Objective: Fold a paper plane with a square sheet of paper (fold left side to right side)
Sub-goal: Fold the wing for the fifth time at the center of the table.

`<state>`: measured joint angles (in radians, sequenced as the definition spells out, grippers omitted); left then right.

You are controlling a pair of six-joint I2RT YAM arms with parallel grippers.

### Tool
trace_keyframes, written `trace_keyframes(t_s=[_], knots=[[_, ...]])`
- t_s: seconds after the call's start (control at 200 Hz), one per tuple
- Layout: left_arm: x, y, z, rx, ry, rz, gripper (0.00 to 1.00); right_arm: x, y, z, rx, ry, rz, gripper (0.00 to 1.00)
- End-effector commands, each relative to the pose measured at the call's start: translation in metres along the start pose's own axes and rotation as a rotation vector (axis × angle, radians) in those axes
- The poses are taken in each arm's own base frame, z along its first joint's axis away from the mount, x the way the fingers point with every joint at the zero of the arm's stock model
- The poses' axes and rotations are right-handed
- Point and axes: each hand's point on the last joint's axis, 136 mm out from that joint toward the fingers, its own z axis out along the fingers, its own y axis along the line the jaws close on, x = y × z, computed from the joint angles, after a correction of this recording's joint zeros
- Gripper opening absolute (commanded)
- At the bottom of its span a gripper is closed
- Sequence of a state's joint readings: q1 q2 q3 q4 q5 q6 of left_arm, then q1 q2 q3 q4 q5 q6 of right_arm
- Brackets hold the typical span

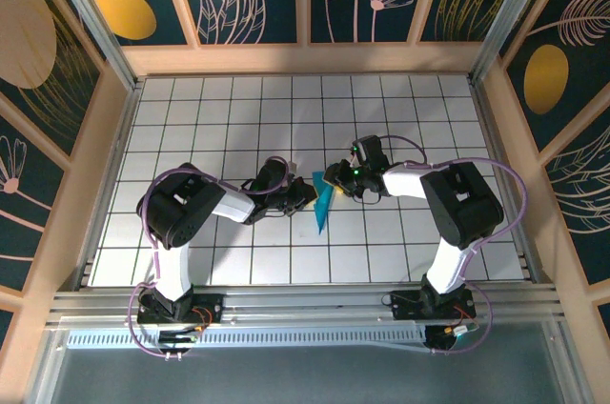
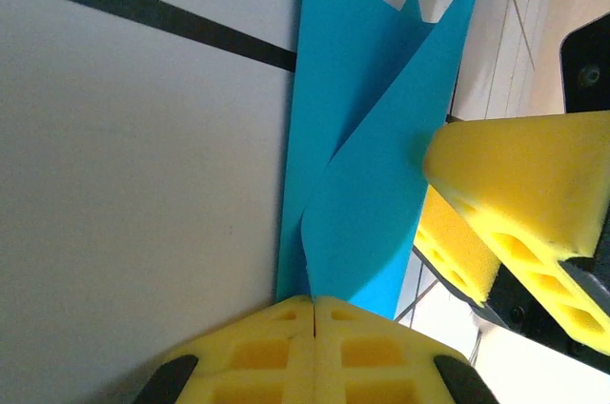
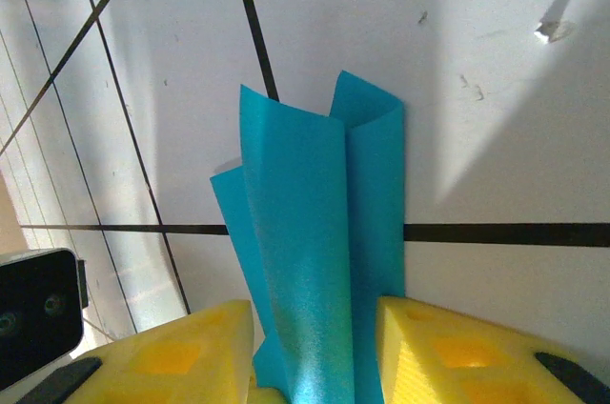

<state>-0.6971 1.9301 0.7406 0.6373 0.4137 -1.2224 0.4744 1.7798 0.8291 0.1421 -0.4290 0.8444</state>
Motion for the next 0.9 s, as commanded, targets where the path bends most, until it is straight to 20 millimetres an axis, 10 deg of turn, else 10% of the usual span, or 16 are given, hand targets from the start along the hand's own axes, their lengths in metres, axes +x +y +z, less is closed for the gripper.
trace_keyframes(t_s=[0.0, 0.896], knots=[[0.020, 0.019, 0.000, -0.078, 0.054, -0.035, 0.01, 0.012, -0.013, 0.008, 0.034, 0.034, 0.007, 0.40], [0.025, 0.050, -0.002, -0.187, 0.049, -0.072, 0.00, -0.001, 0.012, -0.012, -0.029, -0.016, -0.006, 0.40]])
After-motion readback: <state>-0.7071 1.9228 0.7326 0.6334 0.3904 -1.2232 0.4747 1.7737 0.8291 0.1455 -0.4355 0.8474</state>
